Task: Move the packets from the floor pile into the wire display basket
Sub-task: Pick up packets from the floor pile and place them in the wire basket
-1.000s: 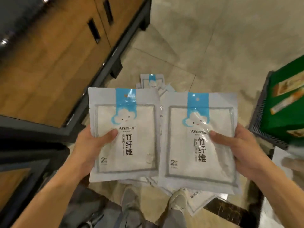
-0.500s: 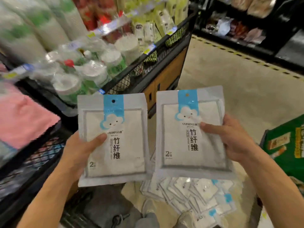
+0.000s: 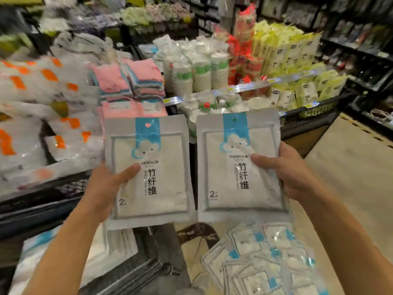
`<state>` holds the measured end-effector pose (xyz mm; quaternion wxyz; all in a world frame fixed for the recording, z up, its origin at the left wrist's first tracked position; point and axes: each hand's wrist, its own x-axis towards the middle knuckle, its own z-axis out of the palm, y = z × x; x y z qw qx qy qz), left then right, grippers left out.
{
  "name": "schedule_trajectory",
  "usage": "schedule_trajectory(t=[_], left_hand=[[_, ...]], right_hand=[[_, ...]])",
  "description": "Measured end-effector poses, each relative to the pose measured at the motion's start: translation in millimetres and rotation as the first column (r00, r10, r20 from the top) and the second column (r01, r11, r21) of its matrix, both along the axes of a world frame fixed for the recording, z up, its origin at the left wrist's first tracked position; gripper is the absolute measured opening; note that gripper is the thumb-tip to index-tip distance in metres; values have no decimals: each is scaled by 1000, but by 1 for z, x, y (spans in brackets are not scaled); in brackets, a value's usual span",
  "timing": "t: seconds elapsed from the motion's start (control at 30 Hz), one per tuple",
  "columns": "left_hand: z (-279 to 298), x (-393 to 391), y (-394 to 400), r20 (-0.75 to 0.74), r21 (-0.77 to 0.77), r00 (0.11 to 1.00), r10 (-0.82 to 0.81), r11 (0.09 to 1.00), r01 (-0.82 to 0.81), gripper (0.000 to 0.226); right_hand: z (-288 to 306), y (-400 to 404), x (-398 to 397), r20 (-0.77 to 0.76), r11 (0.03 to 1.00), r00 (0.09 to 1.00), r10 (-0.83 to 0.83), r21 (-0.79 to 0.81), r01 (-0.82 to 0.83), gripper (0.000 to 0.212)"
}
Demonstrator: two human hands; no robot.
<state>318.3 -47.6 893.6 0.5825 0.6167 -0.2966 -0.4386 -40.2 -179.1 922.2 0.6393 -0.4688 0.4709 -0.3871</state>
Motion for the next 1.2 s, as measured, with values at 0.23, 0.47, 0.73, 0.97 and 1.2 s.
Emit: schedule_trajectory(t=[0.23,0.47,0.73,0.97,1.2], left_hand=[[11,14,130,-39,-11,938,343,939,-344,52],[9,36,248,-6,31,841,541,841,-540,46],[-10,101,346,-60,83,784,618,786,-613,37],[-42,175,412,-151,111,790,594,804,-584,62],[-77,221,417,-165,222,794,585,807,-548,39]], right_hand=[[9,32,66,4,958,958,285,-38,-285,40],[5,93,148,7,871,871,491,-35,-491,40],[-3,166,252,21,819,819,574,-12,-573,43],[-45,220,319,-20,818,820,572,79,-569,42],[-71,242,353,-59,843,848,527,168,-512,35]])
